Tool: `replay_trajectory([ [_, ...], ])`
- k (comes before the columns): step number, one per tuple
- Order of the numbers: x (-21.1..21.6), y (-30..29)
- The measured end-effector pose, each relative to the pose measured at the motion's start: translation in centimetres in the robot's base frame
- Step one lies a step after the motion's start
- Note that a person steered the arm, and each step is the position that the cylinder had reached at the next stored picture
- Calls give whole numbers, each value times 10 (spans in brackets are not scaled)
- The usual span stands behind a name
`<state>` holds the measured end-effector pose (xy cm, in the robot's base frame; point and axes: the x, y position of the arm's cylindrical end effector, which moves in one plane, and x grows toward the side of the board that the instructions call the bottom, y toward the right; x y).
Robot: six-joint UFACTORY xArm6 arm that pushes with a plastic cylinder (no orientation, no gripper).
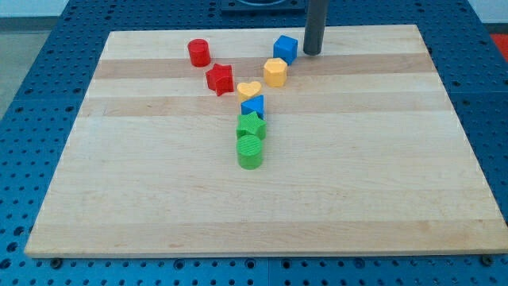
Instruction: Touch the top of blue cube
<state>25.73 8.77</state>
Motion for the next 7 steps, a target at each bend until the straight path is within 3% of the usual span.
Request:
replay_trajectory([
  [7,0,-4],
])
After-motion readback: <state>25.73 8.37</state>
